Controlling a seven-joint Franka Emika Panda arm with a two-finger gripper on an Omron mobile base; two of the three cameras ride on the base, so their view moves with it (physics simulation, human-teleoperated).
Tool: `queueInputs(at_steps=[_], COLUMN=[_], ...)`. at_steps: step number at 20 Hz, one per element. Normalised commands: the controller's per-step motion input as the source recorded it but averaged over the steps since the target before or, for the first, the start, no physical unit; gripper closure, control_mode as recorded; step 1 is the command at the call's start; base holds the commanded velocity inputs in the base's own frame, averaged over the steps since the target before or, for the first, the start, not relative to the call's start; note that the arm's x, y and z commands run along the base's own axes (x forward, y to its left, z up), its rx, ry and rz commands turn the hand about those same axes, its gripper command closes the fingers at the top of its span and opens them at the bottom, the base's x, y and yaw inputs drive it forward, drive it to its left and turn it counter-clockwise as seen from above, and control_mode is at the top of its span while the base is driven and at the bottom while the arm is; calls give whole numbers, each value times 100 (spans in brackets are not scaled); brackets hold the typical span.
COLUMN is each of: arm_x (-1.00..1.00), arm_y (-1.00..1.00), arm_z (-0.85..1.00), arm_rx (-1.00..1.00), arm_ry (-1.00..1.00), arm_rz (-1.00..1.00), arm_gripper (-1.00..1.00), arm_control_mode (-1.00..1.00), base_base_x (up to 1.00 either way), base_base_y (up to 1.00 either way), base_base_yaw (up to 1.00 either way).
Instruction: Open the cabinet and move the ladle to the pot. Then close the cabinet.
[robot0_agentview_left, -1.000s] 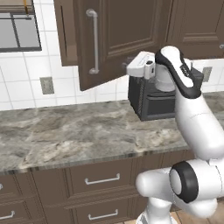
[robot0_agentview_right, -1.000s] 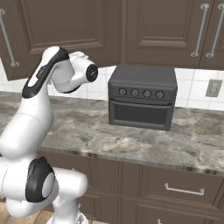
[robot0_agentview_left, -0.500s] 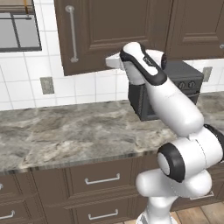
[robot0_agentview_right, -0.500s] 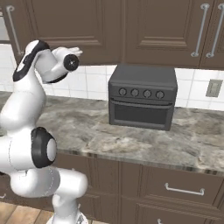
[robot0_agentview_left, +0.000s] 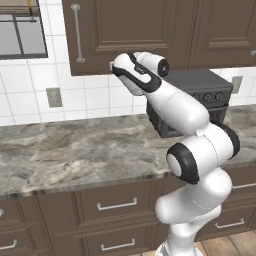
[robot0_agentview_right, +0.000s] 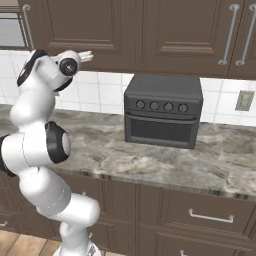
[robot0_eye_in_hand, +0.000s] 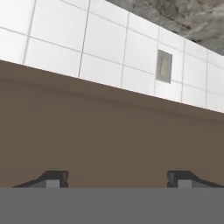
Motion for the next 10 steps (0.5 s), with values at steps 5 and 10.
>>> queueInputs(at_steps=[5, 10], arm_x=[85, 77], arm_y=[0, 0], arm_z=[0, 9], arm_rx=[0, 0], arm_ry=[12, 14], arm_rz=[-19, -20], arm_gripper=[-100, -100], arm_control_mode=[-100, -100], base_base_x=[0, 0], base_base_y=[0, 0], base_base_yaw=[0, 0])
